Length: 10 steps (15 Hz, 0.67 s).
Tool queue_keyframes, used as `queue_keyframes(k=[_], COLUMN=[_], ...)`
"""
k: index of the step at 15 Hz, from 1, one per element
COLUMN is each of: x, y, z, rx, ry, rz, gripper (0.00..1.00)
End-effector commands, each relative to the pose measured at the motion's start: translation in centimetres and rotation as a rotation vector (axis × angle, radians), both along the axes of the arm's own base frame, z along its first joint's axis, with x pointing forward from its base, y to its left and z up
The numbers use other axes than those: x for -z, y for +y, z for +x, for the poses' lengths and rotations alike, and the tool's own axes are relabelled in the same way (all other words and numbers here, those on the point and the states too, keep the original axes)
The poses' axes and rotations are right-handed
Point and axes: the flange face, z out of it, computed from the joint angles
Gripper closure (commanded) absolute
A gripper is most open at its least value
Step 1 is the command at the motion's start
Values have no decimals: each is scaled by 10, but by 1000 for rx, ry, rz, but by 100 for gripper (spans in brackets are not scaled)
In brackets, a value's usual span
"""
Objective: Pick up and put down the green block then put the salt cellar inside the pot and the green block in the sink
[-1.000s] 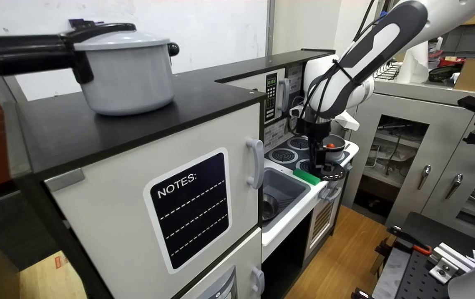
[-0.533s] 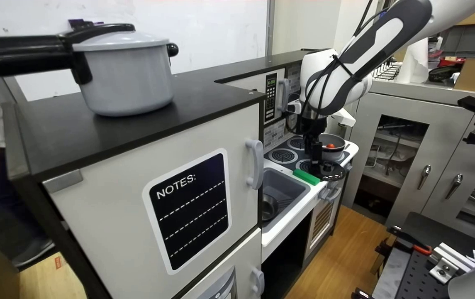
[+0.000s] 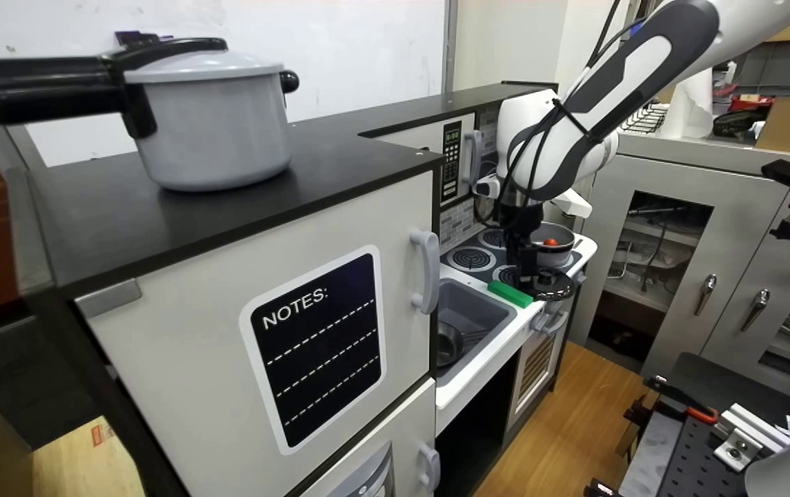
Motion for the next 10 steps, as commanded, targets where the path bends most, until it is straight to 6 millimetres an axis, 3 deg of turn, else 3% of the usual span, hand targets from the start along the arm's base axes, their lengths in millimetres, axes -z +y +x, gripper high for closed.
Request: queue_keyframes(k=[1, 10], x=[-4, -15], y=[1, -2], z=[-8, -29], rx=[11, 58], ry=[1, -19], rz=[17, 49], gripper=[0, 0])
